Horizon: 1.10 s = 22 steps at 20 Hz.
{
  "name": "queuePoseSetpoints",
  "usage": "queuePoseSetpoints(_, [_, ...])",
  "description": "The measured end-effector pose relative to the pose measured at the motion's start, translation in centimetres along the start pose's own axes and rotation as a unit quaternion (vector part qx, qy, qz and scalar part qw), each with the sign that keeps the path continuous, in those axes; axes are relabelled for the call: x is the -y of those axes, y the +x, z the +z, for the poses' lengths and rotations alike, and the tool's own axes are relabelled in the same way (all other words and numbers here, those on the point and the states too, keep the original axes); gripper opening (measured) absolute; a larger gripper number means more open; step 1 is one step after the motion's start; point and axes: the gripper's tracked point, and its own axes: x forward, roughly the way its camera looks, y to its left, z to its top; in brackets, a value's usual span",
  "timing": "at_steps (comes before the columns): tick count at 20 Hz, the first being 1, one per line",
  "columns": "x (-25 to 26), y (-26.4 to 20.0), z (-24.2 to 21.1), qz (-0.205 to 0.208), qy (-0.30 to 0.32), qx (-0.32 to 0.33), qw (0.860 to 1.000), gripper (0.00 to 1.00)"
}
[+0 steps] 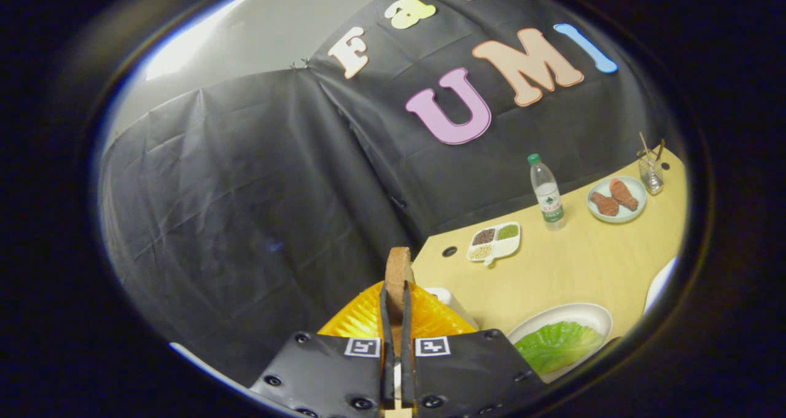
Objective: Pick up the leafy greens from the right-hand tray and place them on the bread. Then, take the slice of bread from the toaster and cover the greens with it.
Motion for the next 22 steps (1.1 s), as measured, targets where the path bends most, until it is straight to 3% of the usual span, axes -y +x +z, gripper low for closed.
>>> queuePoseSetpoints(12, [10.1, -4.4, 0.8, -0.053, 0.062, 0.023, 0.996, 0.07])
queuePoseSetpoints(22, [16.3, -3.5, -5.7, -0.099, 0.09, -0.042, 0.99, 0.07])
